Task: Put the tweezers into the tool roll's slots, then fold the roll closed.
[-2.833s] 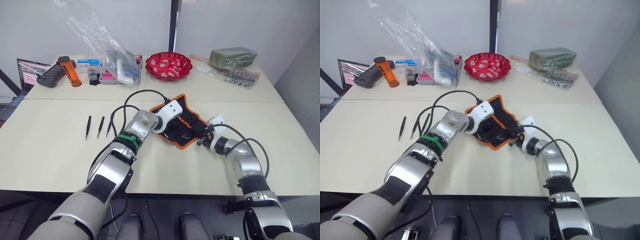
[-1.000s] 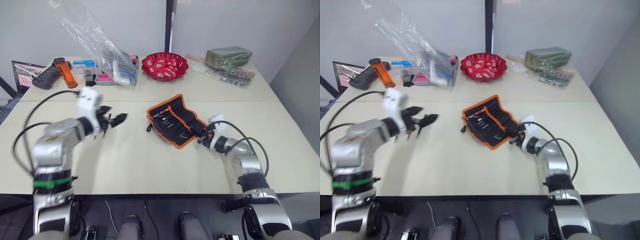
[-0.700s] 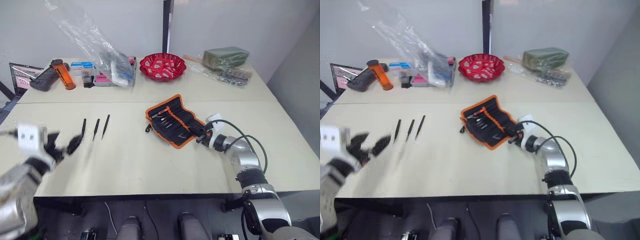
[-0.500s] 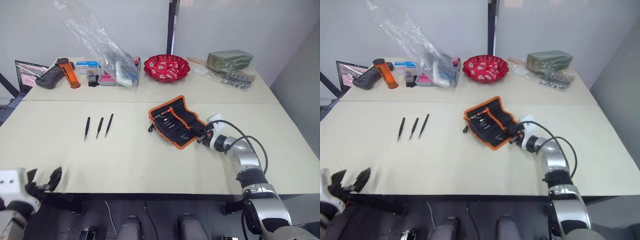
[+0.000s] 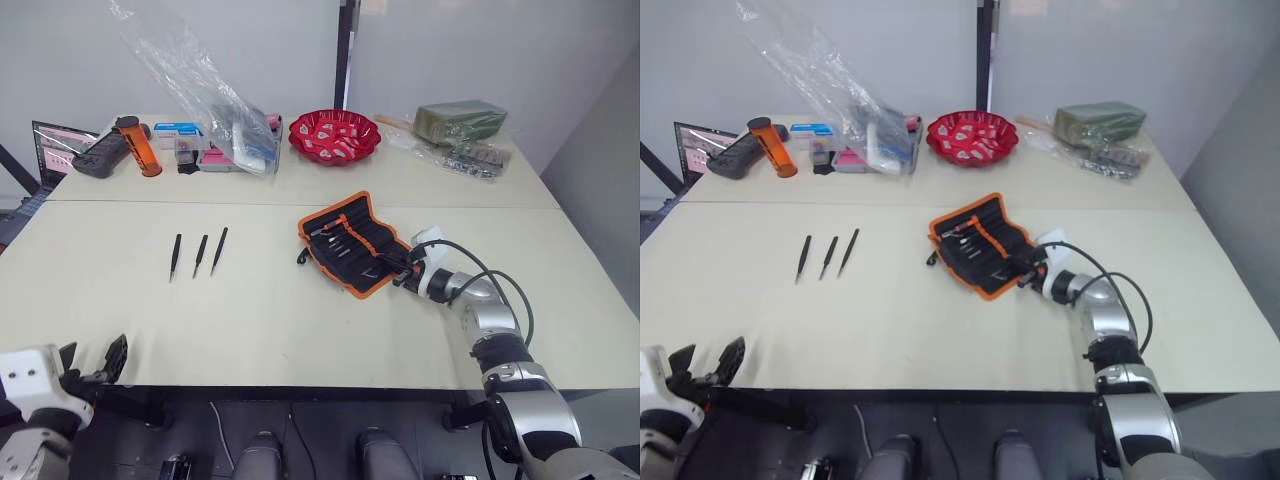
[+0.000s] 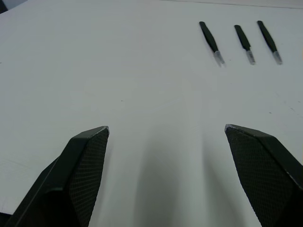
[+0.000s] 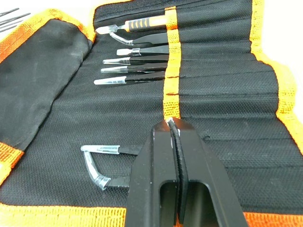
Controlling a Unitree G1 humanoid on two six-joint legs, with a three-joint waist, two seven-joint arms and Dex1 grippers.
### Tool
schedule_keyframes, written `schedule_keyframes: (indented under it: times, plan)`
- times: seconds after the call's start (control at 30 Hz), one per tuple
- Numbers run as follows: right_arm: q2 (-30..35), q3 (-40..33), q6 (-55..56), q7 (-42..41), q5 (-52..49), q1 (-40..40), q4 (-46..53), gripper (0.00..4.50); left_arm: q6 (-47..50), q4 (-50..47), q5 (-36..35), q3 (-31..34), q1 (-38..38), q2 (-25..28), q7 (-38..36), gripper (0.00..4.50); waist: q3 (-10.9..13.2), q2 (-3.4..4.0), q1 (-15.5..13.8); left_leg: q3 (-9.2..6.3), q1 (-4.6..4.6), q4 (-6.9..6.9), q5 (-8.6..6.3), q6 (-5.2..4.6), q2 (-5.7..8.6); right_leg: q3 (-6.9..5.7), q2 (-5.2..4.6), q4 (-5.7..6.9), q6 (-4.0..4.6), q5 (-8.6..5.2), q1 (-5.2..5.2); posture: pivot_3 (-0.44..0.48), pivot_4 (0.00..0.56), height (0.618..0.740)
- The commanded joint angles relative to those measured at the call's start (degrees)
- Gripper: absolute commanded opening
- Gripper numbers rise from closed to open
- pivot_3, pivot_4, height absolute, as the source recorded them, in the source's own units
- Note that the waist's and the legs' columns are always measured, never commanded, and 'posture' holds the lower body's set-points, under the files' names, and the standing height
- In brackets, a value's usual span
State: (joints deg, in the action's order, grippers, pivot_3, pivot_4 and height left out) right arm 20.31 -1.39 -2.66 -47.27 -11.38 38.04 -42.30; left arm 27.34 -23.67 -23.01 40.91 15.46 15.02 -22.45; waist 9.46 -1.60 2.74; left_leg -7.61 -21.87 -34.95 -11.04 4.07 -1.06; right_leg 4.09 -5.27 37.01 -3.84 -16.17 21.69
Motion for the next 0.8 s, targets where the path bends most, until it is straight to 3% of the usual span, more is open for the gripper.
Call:
schedule_keyframes:
  times: [0.03, 0.27, 0.67, 0.8]
  plan:
    - [0.06, 0.85, -0.56, 0.15, 1.53, -0.11, -0.76, 0.00, 3.64, 0.38, 0.09, -4.37, -6.09, 2.26, 4.59, 4.18, -0.01, 0.00, -0.06, -0.01, 0.00, -0.01, 0.00, 0.00, 0.01, 0.00, -0.01, 0.00, 0.00, 0.00, -0.02, 0.000, 0.150, 0.740]
    - [-0.13, 0.46, -0.96, 0.47, 1.47, -0.26, -0.19, 0.00, 9.04, 7.85, 2.71, -9.30, -19.14, 6.02, 11.92, 4.18, -0.01, 0.00, 0.24, -0.02, 0.02, 0.11, -0.01, -0.01, 0.01, 0.00, 0.00, 0.02, -0.01, 0.00, 0.03, 0.000, 0.150, 0.740]
    - [-0.51, 0.10, -0.83, 1.07, 1.86, -0.03, -0.64, 0.00, 8.74, 24.86, 7.60, -18.58, -33.73, 9.51, 13.40, 4.18, -0.01, 0.00, 0.32, -0.04, -0.01, 0.11, -0.01, -0.01, 0.03, -0.03, 0.00, 0.01, -0.02, 0.00, 0.05, 0.000, 0.150, 0.740]
    - [-0.52, -0.03, -0.94, 1.25, 1.84, 0.02, -0.41, 0.00, 9.52, 28.34, 8.71, -19.35, -35.40, 9.20, 14.82, 3.05, -0.01, 0.00, 0.36, -0.04, -0.01, 0.11, -0.01, -0.01, 0.04, -0.03, -0.03, 0.01, -0.03, 0.00, 0.05, 0.000, 0.150, 0.740]
